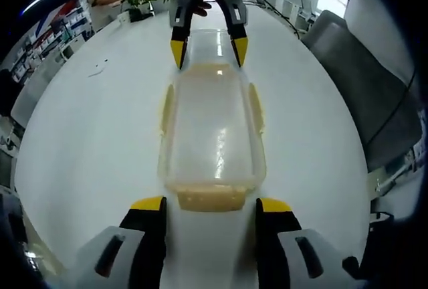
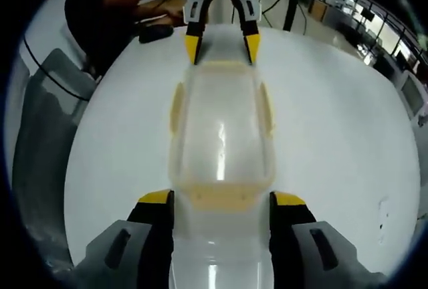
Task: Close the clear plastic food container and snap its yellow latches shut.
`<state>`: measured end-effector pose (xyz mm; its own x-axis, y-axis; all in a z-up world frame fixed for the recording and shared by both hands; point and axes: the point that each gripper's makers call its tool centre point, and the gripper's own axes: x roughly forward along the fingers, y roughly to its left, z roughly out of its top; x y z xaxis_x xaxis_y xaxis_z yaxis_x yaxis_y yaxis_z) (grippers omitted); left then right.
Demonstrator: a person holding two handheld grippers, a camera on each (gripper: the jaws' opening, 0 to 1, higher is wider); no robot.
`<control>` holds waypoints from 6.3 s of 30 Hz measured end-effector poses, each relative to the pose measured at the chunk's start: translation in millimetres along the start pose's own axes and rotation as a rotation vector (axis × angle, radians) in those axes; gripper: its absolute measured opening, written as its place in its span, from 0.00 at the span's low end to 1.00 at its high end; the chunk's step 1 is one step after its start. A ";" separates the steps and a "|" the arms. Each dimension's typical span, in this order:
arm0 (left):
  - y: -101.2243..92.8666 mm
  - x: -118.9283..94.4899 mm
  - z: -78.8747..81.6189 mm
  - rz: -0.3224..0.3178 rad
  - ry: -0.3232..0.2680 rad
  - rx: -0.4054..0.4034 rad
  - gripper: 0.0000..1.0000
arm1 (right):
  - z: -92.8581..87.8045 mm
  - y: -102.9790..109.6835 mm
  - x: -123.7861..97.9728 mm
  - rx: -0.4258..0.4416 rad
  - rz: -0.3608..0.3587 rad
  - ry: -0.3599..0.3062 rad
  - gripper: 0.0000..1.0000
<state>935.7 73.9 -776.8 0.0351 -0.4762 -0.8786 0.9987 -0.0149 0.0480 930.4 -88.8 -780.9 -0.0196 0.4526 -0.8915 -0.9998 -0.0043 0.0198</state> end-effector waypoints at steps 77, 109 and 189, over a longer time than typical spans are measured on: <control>-9.7 -38.2 13.1 -0.006 0.055 -0.040 0.32 | 19.9 9.3 -28.4 -0.074 -0.040 0.027 0.35; -18.1 -50.2 124.9 0.033 0.003 -0.013 0.32 | -31.6 25.6 -126.2 -0.097 -0.064 0.031 0.34; -7.6 58.1 222.8 0.000 -0.046 0.036 0.33 | -171.9 21.6 -154.2 -0.045 -0.036 0.153 0.34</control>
<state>922.1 -149.6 -722.4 0.0326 -0.5158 -0.8561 0.9968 -0.0458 0.0656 910.9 -312.0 -720.8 0.0192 0.3120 -0.9499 -0.9990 -0.0317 -0.0306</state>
